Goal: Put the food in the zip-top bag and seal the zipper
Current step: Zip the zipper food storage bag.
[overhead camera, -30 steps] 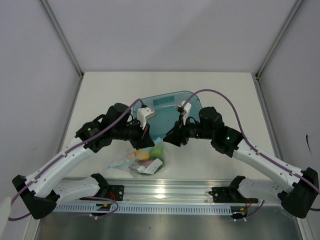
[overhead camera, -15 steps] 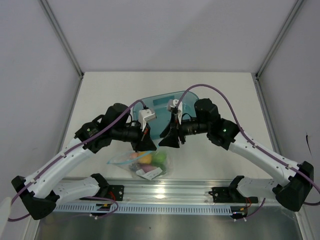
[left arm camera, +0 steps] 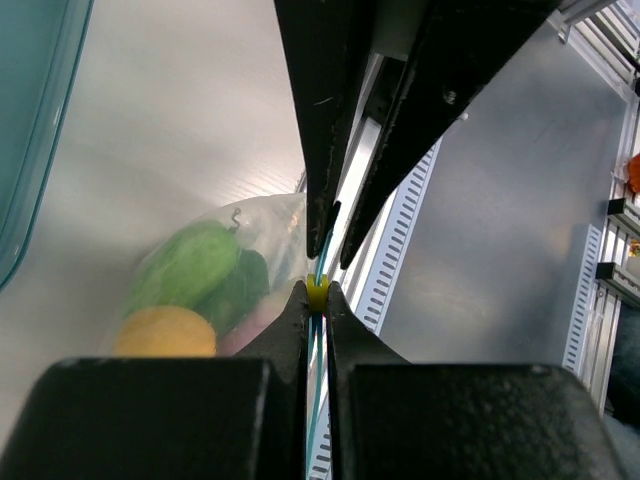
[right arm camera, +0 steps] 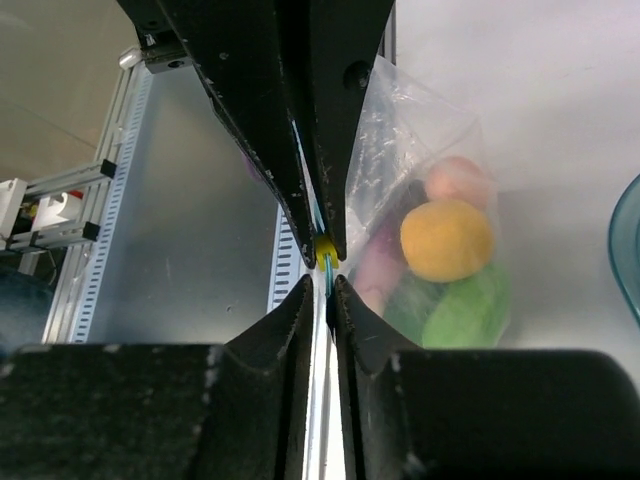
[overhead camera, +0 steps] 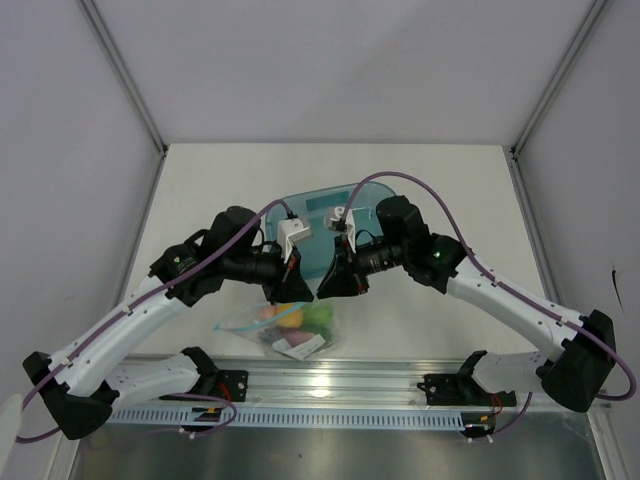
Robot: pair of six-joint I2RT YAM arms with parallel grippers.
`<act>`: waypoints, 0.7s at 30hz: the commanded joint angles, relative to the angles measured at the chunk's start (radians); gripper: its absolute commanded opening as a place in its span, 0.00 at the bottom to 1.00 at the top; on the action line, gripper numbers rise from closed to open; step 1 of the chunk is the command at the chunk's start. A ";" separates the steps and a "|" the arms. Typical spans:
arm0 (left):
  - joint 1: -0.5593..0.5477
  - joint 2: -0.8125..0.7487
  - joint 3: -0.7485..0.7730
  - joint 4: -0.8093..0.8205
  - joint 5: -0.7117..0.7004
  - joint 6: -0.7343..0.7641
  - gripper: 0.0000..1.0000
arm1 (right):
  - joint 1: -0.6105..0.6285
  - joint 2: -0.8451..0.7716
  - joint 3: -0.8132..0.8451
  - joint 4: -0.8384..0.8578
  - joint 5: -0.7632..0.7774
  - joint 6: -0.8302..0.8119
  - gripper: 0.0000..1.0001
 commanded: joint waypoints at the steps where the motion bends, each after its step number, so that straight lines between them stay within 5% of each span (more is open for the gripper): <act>1: -0.004 -0.010 0.003 0.044 0.036 0.019 0.01 | 0.004 0.016 0.028 0.034 -0.057 0.015 0.16; 7: -0.004 -0.006 0.008 0.047 0.037 0.019 0.01 | 0.011 0.041 0.039 0.033 -0.069 0.011 0.16; 10: -0.004 -0.007 0.008 0.044 0.037 0.019 0.00 | 0.016 0.045 0.042 0.040 -0.042 0.028 0.00; 21: -0.004 0.007 0.000 0.021 -0.035 -0.010 0.01 | 0.088 -0.012 -0.005 0.137 0.591 0.222 0.00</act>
